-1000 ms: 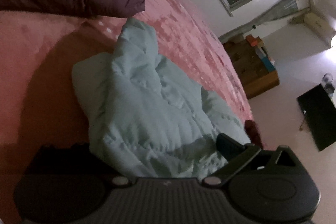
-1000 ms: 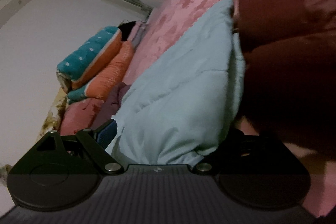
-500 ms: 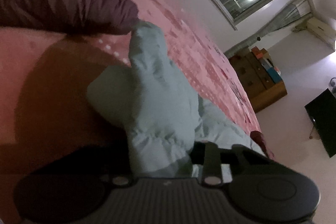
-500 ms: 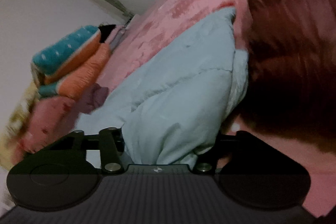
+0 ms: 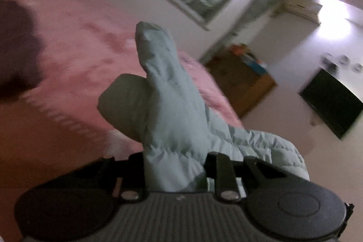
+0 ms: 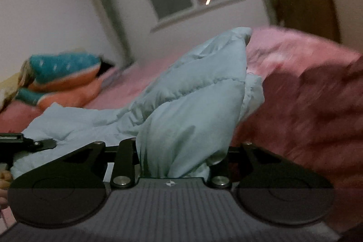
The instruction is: Fold large clothes
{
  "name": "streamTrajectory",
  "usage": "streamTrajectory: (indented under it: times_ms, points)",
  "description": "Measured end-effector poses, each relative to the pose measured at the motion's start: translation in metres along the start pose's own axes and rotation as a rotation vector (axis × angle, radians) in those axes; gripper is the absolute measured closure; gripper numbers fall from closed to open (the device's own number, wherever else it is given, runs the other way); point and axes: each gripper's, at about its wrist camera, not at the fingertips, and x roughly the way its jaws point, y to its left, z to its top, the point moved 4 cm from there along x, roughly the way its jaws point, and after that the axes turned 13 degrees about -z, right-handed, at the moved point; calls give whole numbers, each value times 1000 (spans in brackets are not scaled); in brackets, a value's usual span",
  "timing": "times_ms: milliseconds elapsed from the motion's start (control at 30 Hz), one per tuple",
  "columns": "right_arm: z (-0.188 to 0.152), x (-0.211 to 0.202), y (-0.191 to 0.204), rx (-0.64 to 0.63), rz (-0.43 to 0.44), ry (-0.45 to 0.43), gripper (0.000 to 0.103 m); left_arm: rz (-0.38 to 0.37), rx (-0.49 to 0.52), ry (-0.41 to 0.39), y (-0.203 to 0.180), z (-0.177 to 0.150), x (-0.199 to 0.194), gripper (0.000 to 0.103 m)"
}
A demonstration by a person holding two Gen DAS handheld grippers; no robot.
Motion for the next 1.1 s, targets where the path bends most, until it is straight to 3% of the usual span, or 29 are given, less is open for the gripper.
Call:
streamTrajectory:
  times_ms: [133, 333, 500, 633, 733, 833, 900, 933, 967, 1100]
  points:
    - [39, -38, -52, 73, -99, -116, 66, -118, 81, 51, -64, 7, 49, 81]
    - [75, -90, -138, 168, -302, -250, 65, -273, 152, 139, -145, 0, 153, 80]
    - [83, -108, -197, 184, -502, -304, 65, -330, 156, 218, -174, -28, 234, 80]
    - [78, -105, -250, 231, -620, -270, 65, -316, 152, 309, -179, -68, 288, 78]
    - [68, -90, -285, 246, -694, -230, 60, -246, 173, 344, -168, -92, 318, 75]
    - [51, -75, -302, 243, -736, -178, 41, -166, 186, 343, -149, -104, 332, 62]
    - [44, -69, -308, 233, -773, -164, 14, -135, 181, 332, -136, -105, 329, 44]
    - [43, -69, -310, 233, -787, -163, 8, -125, 174, 323, -132, -105, 327, 40]
    - [44, -71, -314, 236, -795, -165, 3, -119, 172, 315, -133, -103, 330, 36]
    - [44, -77, -319, 291, -801, -178, 2, -66, 251, 219, -139, -91, 302, 26]
